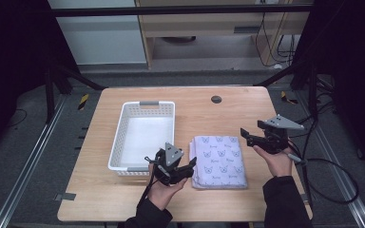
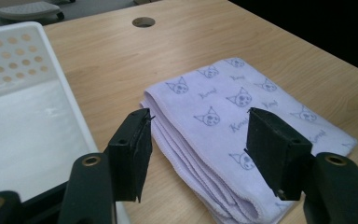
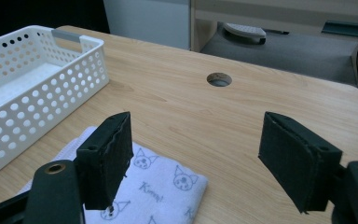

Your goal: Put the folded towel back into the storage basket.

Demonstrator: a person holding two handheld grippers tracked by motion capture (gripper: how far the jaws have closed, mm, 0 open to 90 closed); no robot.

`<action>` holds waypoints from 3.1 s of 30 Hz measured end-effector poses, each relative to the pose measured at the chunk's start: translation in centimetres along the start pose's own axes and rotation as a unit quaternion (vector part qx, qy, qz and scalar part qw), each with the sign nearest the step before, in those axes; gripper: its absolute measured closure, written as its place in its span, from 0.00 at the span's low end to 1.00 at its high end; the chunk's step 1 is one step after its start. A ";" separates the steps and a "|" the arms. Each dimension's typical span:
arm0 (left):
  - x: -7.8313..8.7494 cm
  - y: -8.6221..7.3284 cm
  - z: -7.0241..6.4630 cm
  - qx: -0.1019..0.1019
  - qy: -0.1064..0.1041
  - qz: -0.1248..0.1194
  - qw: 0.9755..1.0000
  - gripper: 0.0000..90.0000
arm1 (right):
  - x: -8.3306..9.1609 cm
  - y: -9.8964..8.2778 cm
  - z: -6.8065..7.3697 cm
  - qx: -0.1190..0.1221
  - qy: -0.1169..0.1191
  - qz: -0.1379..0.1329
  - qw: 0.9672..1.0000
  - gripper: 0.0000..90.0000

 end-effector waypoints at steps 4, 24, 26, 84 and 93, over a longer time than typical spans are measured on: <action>-0.6 -0.7 -0.4 -0.003 0.001 0.009 1.000 0.45 | -0.4 -0.4 0.0 0.001 0.000 0.006 1.000 0.30; -3.4 -4.0 -0.9 0.003 0.007 0.054 0.999 0.49 | -3.0 -3.3 0.9 -0.001 0.021 0.046 0.999 0.33; -3.6 -4.3 -1.0 0.002 0.008 0.057 0.998 0.49 | -3.3 -3.5 1.1 0.001 0.023 0.049 0.999 0.33; -6.4 -7.3 -0.8 0.064 -0.014 0.113 0.991 0.69 | -7.4 -8.4 2.7 -0.054 0.078 0.136 0.986 0.83; -6.2 -7.0 -0.8 0.067 -0.025 0.103 0.992 0.80 | -7.1 -8.1 2.7 -0.048 0.076 0.128 0.988 0.87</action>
Point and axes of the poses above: each handheld gripper's, and its own axes: x roughly backward along the jaws, y roughly out of its top, z roughly to its left, the point moved 4 cm from there along -x, roughly forward along the jaws, and after that the axes turned 15 degrees about x, right-handed, at the moved point
